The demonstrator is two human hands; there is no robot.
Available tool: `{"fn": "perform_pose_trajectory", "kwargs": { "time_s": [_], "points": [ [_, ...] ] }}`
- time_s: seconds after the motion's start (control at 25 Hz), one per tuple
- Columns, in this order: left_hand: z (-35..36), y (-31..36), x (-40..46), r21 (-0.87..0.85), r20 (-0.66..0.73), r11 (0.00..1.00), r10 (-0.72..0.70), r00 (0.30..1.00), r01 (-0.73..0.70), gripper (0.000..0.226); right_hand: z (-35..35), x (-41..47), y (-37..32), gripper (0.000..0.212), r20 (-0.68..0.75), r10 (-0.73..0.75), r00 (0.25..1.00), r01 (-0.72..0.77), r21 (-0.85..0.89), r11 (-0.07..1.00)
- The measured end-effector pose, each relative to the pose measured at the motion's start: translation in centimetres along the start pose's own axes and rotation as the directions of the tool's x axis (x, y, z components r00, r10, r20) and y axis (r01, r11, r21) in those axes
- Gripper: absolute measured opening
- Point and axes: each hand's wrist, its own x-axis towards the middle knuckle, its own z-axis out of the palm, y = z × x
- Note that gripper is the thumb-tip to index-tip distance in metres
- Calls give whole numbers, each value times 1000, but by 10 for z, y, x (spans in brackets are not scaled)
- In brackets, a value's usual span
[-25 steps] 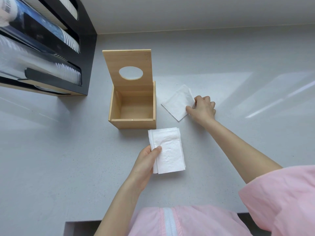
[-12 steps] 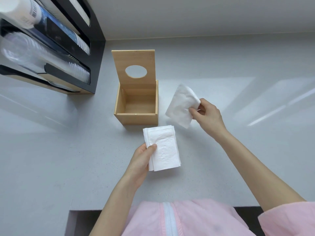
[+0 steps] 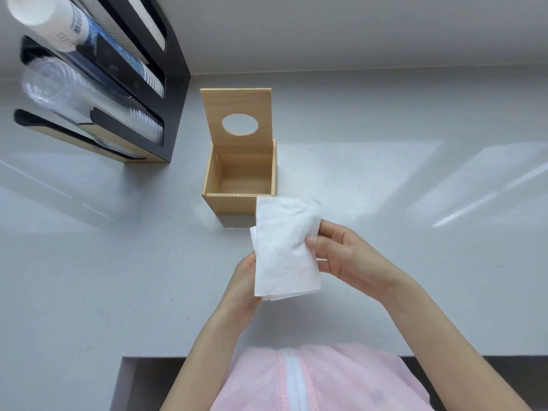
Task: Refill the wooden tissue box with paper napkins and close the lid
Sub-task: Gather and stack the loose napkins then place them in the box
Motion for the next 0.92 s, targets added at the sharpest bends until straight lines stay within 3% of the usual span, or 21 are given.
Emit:
{"fn": "perform_pose_trajectory", "kwargs": {
  "time_s": [0.12,0.24,0.32,0.6,0.92],
  "points": [
    [0,-1,1,-14,-3,1000,-24,1000,24,32,1,7,21,20,-152,47,987,-79,-214,974],
    [-1,-2,1,-65,-14,996,-64,998,62,32,1,11,28,19,-276,50,960,-142,-323,936],
    [-1,-1,1,-64,-25,996,-67,997,65,26,2,11,26,20,-303,56,951,-171,-369,913],
    [-1,0,4,-256,-51,959,-139,989,121,43,7,11,25,18,-383,-5,924,-210,-515,831],
    [0,-6,0,-83,-78,993,-91,993,84,22,12,9,32,20,-378,-73,923,-218,-669,710]
  ]
}}
